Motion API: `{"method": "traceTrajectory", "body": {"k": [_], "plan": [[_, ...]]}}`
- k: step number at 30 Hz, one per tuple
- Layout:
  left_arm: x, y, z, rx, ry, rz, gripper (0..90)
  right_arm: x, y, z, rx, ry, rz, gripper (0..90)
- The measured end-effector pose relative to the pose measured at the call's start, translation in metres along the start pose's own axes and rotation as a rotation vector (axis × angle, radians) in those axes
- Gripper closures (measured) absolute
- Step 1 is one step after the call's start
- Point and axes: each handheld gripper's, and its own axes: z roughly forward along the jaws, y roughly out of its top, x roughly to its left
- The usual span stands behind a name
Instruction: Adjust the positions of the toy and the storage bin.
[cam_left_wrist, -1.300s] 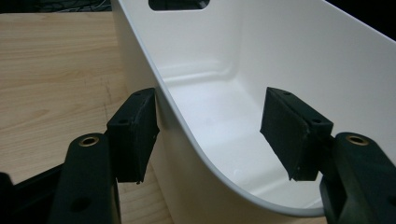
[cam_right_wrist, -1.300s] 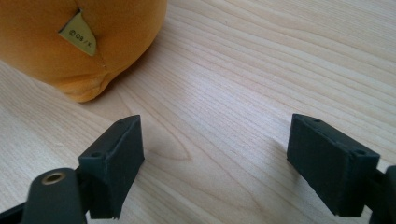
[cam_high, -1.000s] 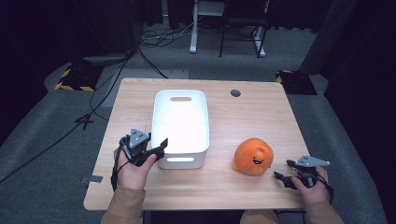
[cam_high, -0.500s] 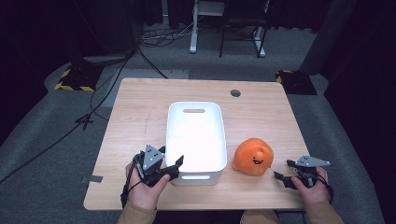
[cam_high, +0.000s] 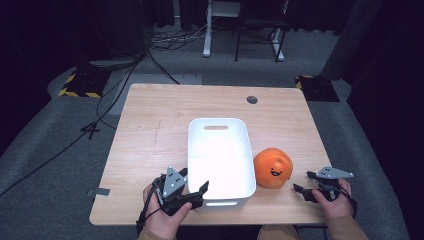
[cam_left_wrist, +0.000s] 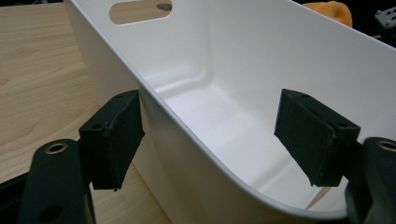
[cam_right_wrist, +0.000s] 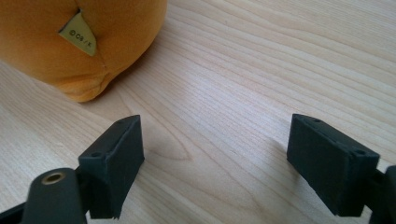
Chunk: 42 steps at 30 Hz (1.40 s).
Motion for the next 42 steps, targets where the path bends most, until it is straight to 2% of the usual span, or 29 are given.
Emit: {"method": "traceTrajectory", "body": {"k": [5, 12, 20, 23, 29, 34, 38, 42], "plan": [[-0.006, -0.004, -0.002, -0.004, -0.031, -0.009, 23.8, 0.0, 0.0, 0.0, 0.0, 0.0, 0.0, 19.1], [-0.015, -0.006, -0.002, -0.004, -0.04, -0.001, 22.4, 0.0, 0.0, 0.0, 0.0, 0.0, 0.001, 19.0], [-0.016, -0.006, -0.002, -0.004, -0.036, -0.002, 20.9, 0.0, 0.0, 0.0, 0.0, 0.0, 0.0, 19.0], [-0.013, -0.004, -0.004, 0.008, -0.031, 0.016, 20.4, 0.0, 0.0, 0.0, 0.0, 0.0, 0.001, 19.0], [-0.006, 0.003, -0.013, -0.034, -0.001, 0.023, 20.0, 0.0, 0.0, 0.0, 0.0, 0.0, 0.001, 19.0], [0.002, 0.009, -0.017, -0.037, 0.023, 0.051, 20.0, 0.0, 0.0, 0.0, 0.0, 0.0, 0.001, 19.0], [0.014, 0.014, -0.019, -0.039, 0.042, 0.063, 19.8, 0.0, 0.0, 0.0, 0.0, 0.0, 0.0, 19.0], [0.02, 0.016, -0.018, -0.035, 0.055, 0.079, 19.6, 0.0, 0.0, 0.0, 0.0, 0.0, 0.0, 19.0]]}}
